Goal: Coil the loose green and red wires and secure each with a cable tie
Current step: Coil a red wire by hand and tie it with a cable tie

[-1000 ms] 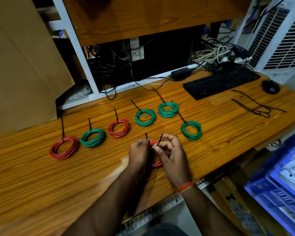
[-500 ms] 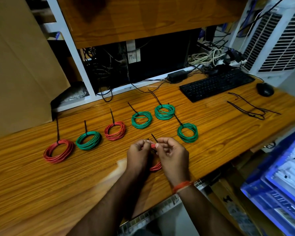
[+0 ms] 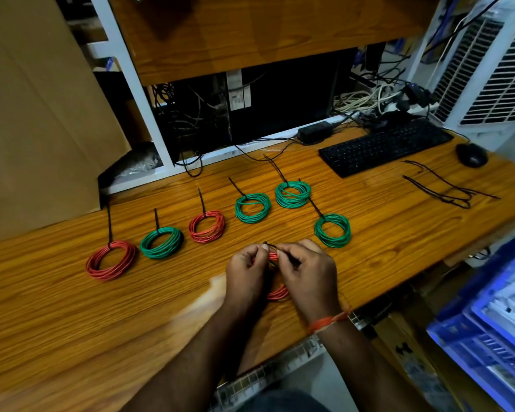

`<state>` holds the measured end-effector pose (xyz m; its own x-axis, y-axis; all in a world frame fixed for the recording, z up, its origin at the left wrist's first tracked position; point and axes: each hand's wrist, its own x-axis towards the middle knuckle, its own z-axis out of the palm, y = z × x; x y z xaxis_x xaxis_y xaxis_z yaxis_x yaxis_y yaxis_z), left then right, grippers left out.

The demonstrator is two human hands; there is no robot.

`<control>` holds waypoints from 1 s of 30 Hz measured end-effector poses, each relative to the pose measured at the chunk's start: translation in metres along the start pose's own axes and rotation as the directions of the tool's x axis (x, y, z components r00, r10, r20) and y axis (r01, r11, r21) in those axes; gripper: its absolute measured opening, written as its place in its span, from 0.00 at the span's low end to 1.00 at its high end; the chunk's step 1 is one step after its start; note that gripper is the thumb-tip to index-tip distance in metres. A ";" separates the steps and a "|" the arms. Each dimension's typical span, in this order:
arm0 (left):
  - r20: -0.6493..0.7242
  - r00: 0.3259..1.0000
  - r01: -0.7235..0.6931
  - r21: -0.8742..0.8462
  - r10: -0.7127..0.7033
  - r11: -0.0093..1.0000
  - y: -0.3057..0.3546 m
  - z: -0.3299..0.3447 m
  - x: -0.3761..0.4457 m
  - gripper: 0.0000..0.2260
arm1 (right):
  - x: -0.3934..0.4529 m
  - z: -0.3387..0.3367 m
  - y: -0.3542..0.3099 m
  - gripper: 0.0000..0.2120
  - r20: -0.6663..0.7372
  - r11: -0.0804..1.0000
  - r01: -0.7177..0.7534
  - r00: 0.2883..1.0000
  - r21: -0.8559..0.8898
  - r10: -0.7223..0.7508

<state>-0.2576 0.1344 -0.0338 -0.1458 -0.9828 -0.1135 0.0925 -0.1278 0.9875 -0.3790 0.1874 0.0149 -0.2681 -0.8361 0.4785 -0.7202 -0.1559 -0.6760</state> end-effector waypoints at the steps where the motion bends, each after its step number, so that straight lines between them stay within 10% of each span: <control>1: -0.002 1.000 -0.002 0.004 0.002 1.000 0.000 0.000 0.000 0.17 | 0.000 0.000 0.000 0.06 0.002 1.000 -0.003 1.000 -0.002 0.003; 30: -0.032 0.995 -0.092 0.106 0.095 0.990 0.002 0.002 -0.009 0.14 | 0.004 -0.002 -0.004 0.05 -0.035 0.999 0.041 0.998 -0.030 -0.042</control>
<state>-0.2584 0.1432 -0.0304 -0.1052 -0.9942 -0.0221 0.0004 -0.0223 0.9998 -0.3785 0.1855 0.0205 -0.2602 -0.8097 0.5260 -0.7492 -0.1743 -0.6390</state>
